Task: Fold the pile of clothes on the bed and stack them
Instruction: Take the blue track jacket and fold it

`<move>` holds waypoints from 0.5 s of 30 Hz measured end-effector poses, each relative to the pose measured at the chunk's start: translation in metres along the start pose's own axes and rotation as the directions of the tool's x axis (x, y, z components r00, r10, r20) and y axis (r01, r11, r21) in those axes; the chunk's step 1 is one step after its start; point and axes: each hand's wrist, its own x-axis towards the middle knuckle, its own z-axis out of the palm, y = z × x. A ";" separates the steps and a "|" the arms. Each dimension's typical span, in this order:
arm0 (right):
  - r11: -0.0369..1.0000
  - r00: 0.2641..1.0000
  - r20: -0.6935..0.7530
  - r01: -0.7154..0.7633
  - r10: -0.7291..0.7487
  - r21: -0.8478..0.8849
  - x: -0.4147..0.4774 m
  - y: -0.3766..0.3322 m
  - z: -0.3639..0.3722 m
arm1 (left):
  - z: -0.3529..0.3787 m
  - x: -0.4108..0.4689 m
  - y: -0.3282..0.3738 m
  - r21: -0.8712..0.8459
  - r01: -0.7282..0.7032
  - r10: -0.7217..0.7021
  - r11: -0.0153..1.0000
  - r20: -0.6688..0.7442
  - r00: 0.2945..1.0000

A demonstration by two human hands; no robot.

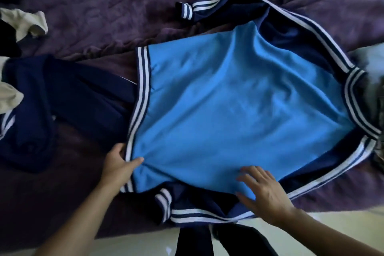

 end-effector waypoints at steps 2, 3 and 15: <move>0.997 0.998 0.035 -0.053 0.056 -0.063 -0.016 0.020 0.001 | -0.008 -0.003 0.000 0.163 -0.025 0.049 0.986 -0.149 0.988; 0.991 0.993 0.045 -0.104 0.108 -0.089 -0.024 0.031 -0.001 | -0.009 -0.011 0.001 0.290 -0.007 0.073 0.957 -0.217 0.973; 0.936 0.956 0.113 -0.234 0.271 -0.263 -0.092 0.098 -0.020 | 0.083 -0.145 -0.054 0.743 -0.501 0.456 0.444 0.294 0.840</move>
